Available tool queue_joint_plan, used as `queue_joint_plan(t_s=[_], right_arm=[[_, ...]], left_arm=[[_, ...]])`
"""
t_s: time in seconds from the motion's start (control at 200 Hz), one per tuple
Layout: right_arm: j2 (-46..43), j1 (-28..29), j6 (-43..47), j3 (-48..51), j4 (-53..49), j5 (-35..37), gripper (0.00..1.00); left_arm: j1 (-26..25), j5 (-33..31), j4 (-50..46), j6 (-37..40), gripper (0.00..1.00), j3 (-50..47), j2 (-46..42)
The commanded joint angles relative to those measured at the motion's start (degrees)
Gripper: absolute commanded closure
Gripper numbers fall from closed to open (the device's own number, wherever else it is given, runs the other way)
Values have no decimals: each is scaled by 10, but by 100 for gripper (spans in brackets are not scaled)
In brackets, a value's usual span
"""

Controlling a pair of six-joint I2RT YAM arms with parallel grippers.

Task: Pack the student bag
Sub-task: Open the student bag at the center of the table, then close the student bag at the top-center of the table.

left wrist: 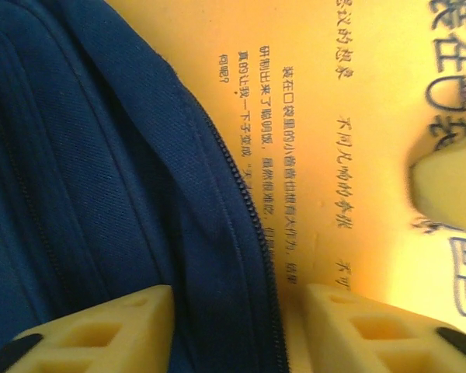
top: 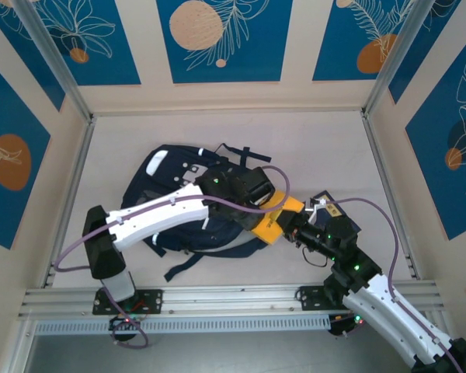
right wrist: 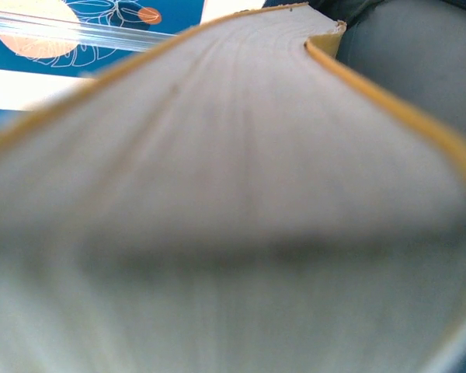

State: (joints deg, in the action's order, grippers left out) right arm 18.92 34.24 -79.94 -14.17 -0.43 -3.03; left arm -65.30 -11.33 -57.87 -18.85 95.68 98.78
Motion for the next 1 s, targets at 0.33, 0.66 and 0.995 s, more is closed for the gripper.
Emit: queue_joint_plan(t_s=[0.33,0.66,0.995], right_arm=[[-21,6,2,-10,87,-19,100],[-19,8,49,2,-24,-23,100],[-18,20,58,35,2,-39,100]], left_arm=[[-6,-88,31,16,100,2,-60],[67,-76,12,24,100,3,-216],[133,-22,29,18,100,-46,-293]])
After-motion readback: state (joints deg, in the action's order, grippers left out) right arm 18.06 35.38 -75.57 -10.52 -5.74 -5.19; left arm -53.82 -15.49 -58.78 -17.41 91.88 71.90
